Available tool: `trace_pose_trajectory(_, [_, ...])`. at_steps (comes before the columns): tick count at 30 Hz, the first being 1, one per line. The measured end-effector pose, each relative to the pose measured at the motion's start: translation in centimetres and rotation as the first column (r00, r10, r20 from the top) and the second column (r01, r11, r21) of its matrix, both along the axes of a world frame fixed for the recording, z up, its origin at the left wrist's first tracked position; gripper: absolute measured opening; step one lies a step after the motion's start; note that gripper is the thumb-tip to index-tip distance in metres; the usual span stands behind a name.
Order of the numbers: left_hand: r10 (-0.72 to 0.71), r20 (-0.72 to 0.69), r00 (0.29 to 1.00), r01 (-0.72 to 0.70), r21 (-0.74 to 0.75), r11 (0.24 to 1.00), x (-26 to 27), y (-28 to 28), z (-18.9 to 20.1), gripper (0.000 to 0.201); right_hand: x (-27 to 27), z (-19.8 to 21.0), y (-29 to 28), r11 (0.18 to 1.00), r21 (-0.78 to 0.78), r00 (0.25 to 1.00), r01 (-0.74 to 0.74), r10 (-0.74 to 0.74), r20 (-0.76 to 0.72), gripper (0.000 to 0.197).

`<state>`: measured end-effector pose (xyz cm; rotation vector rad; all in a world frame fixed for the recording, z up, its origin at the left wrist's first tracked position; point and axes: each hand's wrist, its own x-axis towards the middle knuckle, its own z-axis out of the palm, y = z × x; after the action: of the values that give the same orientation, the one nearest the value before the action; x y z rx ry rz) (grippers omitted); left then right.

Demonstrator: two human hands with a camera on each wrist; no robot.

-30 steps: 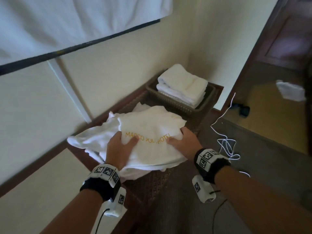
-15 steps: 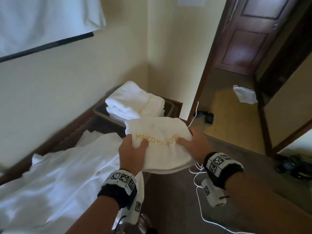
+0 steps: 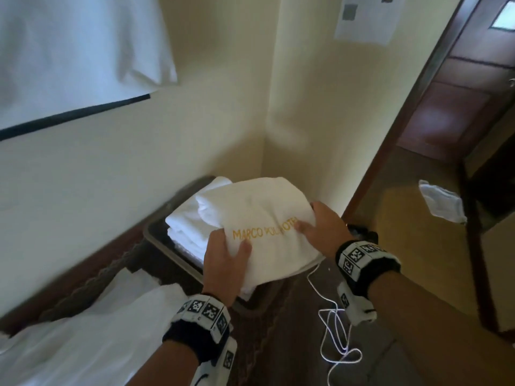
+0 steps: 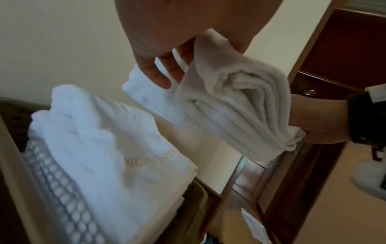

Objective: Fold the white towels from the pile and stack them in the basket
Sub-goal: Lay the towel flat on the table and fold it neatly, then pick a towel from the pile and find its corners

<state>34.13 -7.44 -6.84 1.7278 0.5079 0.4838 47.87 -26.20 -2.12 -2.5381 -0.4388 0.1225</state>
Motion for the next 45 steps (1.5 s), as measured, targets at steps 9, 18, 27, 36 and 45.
trace_pose_trajectory(9, [0.315, 0.005, 0.949, -0.314, -0.062, 0.947, 7.1, 3.4, -2.5, 0.027, 13.4, -2.9, 9.7, 0.962, 0.079, 0.963, -0.262, 0.265, -0.036, 0.044])
trace_pose_trajectory(18, [0.423, -0.389, 0.818, -0.512, -0.160, 0.844, 8.7, -2.3, -11.1, 0.023, 19.9, -13.2, 8.3, 0.849, -0.184, 0.858, -0.495, 0.443, -0.261, 0.034])
trace_pose_trajectory(27, [0.470, -0.481, 0.740, -0.537, -0.003, 0.843, 8.1, -2.6, -12.3, 0.010, 19.0, -14.7, 7.6, 0.732, -0.447, 0.812, -0.513, 0.583, 0.023, 0.062])
trace_pose_trajectory(36, [0.344, -0.753, 0.561, -0.226, 0.261, 0.939, -4.7, 1.8, -11.3, 0.012, 5.4, -12.6, 12.1, 0.373, -0.418, 0.349, -0.828, 0.927, 0.136, 0.012])
trace_pose_trajectory(45, [0.452, -0.808, 0.379, 0.089, 0.517, 0.851, -16.4, 12.6, -10.7, 0.033, -8.5, -16.1, 17.9, 0.382, -0.381, 0.514, -0.842, 0.783, -0.351, 0.032])
